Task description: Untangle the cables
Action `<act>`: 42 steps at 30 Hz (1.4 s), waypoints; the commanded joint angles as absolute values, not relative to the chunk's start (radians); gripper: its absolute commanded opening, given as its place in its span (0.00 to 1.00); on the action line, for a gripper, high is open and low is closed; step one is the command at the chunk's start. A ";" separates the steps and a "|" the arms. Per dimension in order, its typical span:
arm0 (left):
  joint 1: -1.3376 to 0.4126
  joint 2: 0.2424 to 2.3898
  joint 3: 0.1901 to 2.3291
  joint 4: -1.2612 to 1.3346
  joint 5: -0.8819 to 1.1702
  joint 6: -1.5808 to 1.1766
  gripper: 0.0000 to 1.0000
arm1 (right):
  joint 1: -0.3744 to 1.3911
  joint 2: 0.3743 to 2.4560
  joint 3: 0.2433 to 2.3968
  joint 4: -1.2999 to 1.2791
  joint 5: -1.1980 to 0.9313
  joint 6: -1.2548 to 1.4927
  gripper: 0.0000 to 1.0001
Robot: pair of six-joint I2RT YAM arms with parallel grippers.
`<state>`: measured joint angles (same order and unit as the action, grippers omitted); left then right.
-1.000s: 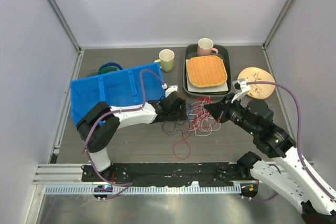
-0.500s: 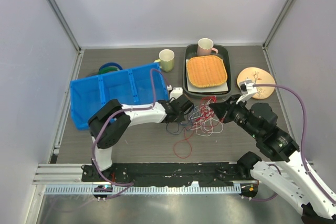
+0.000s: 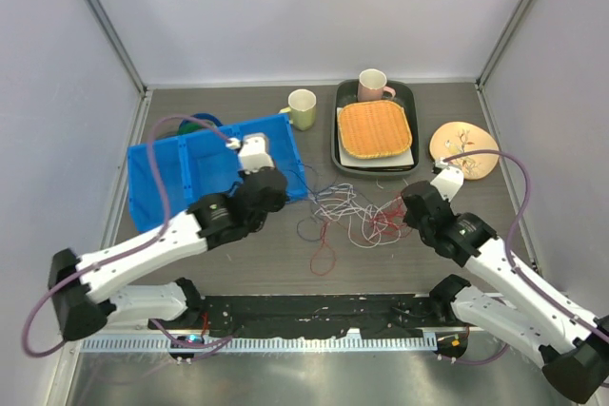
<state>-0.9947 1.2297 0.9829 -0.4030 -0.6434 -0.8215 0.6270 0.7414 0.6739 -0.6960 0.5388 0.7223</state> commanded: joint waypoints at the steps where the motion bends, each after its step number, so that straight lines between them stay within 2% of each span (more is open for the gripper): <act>1: -0.996 1.051 0.988 -0.586 -0.977 -0.839 0.00 | 0.630 0.823 0.704 -0.897 0.885 0.963 0.01; 6: -0.980 0.960 1.034 -0.737 -1.135 -0.860 0.00 | 0.620 0.893 0.729 -1.043 0.989 1.121 0.01; 12: -0.930 0.910 1.121 -0.945 -1.255 -0.948 0.00 | 0.583 0.902 0.736 -1.081 1.011 1.160 0.01; 16: -0.868 0.859 1.169 -1.026 -1.250 -0.968 0.00 | 0.558 0.897 0.730 -1.060 0.997 1.152 0.01; 17: -0.864 0.850 1.173 -1.022 -1.203 -0.956 0.00 | 0.558 0.896 0.723 -1.022 0.982 1.068 0.01; 18: -0.865 0.827 1.169 -0.993 -1.165 -0.924 0.00 | 0.558 0.885 0.715 -0.972 0.901 0.998 0.05; 19: -0.865 0.815 1.132 -0.941 -1.116 -0.876 0.00 | 0.558 0.876 0.704 -0.833 0.844 0.917 0.15; 20: -0.864 0.802 1.106 -0.811 -1.061 -0.748 0.00 | 0.558 0.862 0.677 -0.751 0.750 0.711 0.23; 21: -0.865 0.781 1.079 -0.757 -0.928 -0.709 0.00 | 0.558 0.829 0.661 -0.673 0.653 0.627 0.34; 22: -0.864 0.775 1.037 -0.715 -0.872 -0.683 0.00 | 0.558 0.807 0.647 -0.558 0.462 0.559 0.54; 25: -0.865 0.761 0.994 -0.617 -0.703 -0.637 0.00 | 0.560 0.720 0.614 -0.410 0.231 0.463 0.64; 30: -0.864 0.762 0.980 -0.571 -0.611 -0.631 0.00 | 0.561 0.615 0.594 -0.307 0.022 0.407 0.71; 31: -0.865 0.761 0.977 -0.549 -0.582 -0.629 0.00 | 0.561 0.594 0.589 -0.266 -0.082 0.399 0.72; 36: -0.865 0.762 0.974 -0.483 -0.428 -0.620 0.00 | 0.584 0.603 0.516 -0.089 -0.339 0.356 0.73; 38: -0.865 0.764 0.974 -0.466 -0.381 -0.626 0.00 | 0.620 0.676 0.503 -0.019 -0.357 0.360 0.73; 42: -0.865 0.773 0.957 -0.437 -0.322 -0.640 0.00 | 0.765 0.841 0.529 0.075 -0.225 0.319 0.73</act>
